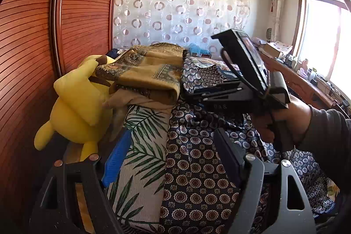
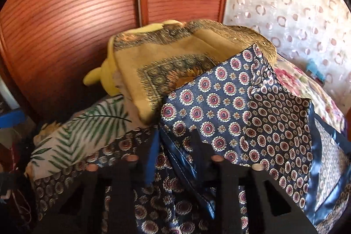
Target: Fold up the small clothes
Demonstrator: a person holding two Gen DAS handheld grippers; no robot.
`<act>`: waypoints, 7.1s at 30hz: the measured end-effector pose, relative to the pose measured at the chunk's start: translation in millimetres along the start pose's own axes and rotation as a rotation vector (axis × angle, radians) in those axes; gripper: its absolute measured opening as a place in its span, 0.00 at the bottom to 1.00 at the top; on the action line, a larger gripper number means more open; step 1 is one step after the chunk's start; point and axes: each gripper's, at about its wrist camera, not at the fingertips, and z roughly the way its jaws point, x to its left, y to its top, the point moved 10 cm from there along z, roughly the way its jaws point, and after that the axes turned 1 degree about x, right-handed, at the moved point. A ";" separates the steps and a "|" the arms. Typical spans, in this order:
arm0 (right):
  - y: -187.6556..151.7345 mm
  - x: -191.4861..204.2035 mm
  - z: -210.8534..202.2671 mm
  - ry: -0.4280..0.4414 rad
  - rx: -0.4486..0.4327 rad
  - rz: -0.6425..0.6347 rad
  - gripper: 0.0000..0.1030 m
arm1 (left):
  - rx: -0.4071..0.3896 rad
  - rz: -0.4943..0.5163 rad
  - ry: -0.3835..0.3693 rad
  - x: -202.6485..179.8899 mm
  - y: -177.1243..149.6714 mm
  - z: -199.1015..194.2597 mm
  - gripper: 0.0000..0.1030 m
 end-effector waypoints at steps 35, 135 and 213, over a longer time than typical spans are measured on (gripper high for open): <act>-144.8 -142.8 -165.1 -0.284 -0.048 0.348 0.61 | 0.156 0.223 -0.177 -149.1 12.6 88.1 0.76; -233.6 -265.7 -318.3 -0.510 -0.060 0.708 0.05 | 0.102 0.259 -0.397 -294.1 9.1 50.8 1.00; -165.2 -322.6 -211.5 -0.406 0.027 0.585 0.51 | 0.335 0.304 0.010 -84.9 126.0 243.3 0.46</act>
